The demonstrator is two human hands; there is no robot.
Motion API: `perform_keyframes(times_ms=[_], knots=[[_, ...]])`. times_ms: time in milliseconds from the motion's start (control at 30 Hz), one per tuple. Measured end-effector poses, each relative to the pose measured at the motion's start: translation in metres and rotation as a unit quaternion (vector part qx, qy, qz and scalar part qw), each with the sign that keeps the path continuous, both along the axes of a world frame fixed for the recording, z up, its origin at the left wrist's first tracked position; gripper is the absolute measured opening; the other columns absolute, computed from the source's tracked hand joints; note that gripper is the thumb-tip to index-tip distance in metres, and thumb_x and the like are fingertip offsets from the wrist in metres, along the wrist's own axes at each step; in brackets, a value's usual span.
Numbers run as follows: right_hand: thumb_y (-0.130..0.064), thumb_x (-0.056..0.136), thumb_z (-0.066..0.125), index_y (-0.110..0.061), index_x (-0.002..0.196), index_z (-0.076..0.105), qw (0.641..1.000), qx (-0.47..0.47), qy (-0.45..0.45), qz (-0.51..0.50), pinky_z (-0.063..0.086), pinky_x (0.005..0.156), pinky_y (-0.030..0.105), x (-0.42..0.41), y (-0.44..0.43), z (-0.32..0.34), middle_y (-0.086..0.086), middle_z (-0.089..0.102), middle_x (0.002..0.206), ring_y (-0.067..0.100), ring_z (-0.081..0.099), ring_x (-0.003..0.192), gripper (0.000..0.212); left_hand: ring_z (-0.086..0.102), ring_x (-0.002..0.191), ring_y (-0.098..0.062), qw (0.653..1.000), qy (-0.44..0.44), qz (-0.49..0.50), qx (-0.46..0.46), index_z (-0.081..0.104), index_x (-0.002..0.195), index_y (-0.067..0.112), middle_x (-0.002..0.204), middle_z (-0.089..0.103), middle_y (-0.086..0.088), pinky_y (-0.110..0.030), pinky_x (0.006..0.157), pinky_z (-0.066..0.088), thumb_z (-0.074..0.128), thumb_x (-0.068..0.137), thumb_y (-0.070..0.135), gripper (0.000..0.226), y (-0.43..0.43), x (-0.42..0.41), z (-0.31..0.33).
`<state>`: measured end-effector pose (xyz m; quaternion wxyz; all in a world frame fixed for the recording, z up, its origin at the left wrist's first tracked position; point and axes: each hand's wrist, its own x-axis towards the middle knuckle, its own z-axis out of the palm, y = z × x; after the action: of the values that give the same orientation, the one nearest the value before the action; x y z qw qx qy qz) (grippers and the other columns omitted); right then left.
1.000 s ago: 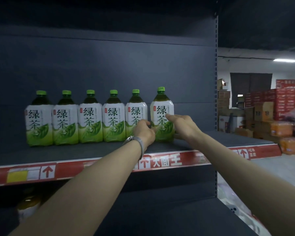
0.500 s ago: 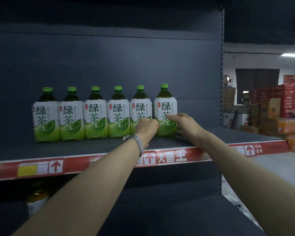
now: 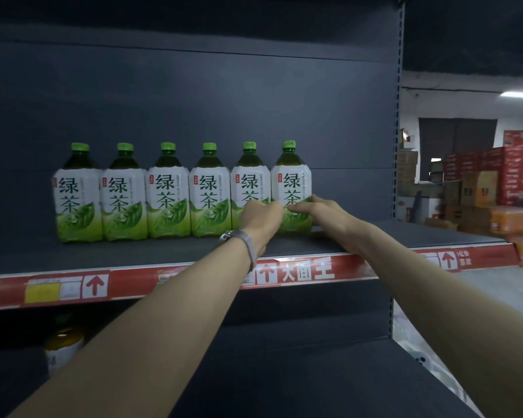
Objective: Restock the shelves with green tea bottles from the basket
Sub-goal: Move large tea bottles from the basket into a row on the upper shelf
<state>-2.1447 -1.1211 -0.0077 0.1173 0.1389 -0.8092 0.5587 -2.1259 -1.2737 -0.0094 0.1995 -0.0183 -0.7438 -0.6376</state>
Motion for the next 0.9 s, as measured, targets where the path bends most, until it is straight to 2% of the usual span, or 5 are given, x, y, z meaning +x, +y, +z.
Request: perform_keyframes(times_ms=[233, 533, 633, 700, 900], knots=[[-0.029, 0.096, 0.065, -0.023, 0.133, 0.068, 0.999, -0.029, -0.012, 0.018, 0.051, 0.088, 0.034, 0.002, 0.006, -0.001, -0.005, 0.077, 0.124, 0.017, 0.069, 0.117, 0.038, 0.068, 0.108, -0.034, 1.0, -0.004, -0.02, 0.019, 0.069, 0.119, -0.002, 0.118, 0.072, -0.019, -0.047, 0.099, 0.059, 0.054, 0.071, 0.005, 0.051, -0.001, 0.002, 0.001], [-0.04, 0.078, 0.068, -0.021, 0.126, 0.073, 1.0, -0.008, -0.014, -0.009, 0.05, 0.11, 0.041, 0.008, 0.002, -0.001, -0.004, 0.078, 0.121, 0.018, 0.07, 0.117, 0.052, 0.06, 0.1, -0.025, 1.0, -0.005, -0.019, -0.014, 0.067, 0.113, 0.007, 0.107, 0.067, -0.006, -0.036, 0.091, 0.056, 0.056, 0.084, 0.007, 0.031, -0.001, 0.006, 0.001], [-0.048, 0.075, 0.071, -0.023, 0.125, 0.073, 0.998, 0.043, 0.003, -0.048, 0.05, 0.11, 0.044, 0.014, -0.003, 0.0, -0.002, 0.076, 0.123, 0.021, 0.069, 0.116, 0.056, 0.059, 0.098, -0.025, 0.999, -0.011, -0.02, -0.035, 0.065, 0.112, 0.008, 0.101, 0.065, -0.006, -0.032, 0.082, 0.051, 0.055, 0.088, 0.006, 0.026, -0.001, 0.008, 0.002], [-0.051, 0.08, 0.07, -0.022, 0.126, 0.073, 0.991, 0.091, 0.025, -0.097, 0.05, 0.108, 0.041, 0.021, -0.008, -0.001, 0.001, 0.074, 0.124, 0.024, 0.068, 0.114, 0.055, 0.064, 0.101, -0.028, 0.999, -0.02, -0.032, -0.038, 0.067, 0.108, 0.008, 0.105, 0.069, -0.01, -0.04, 0.092, 0.058, 0.056, 0.082, 0.007, 0.029, -0.004, 0.012, 0.004], [-0.029, 0.101, 0.06, -0.012, 0.132, 0.07, 0.96, 0.18, 0.147, -0.154, 0.053, 0.097, 0.036, 0.065, -0.034, -0.004, 0.01, 0.071, 0.128, 0.027, 0.066, 0.115, 0.036, 0.073, 0.095, -0.029, 0.993, 0.004, -0.045, -0.106, 0.075, 0.099, 0.006, 0.101, 0.077, -0.013, -0.045, 0.086, 0.064, 0.06, 0.075, 0.015, 0.03, -0.028, 0.038, 0.01]])
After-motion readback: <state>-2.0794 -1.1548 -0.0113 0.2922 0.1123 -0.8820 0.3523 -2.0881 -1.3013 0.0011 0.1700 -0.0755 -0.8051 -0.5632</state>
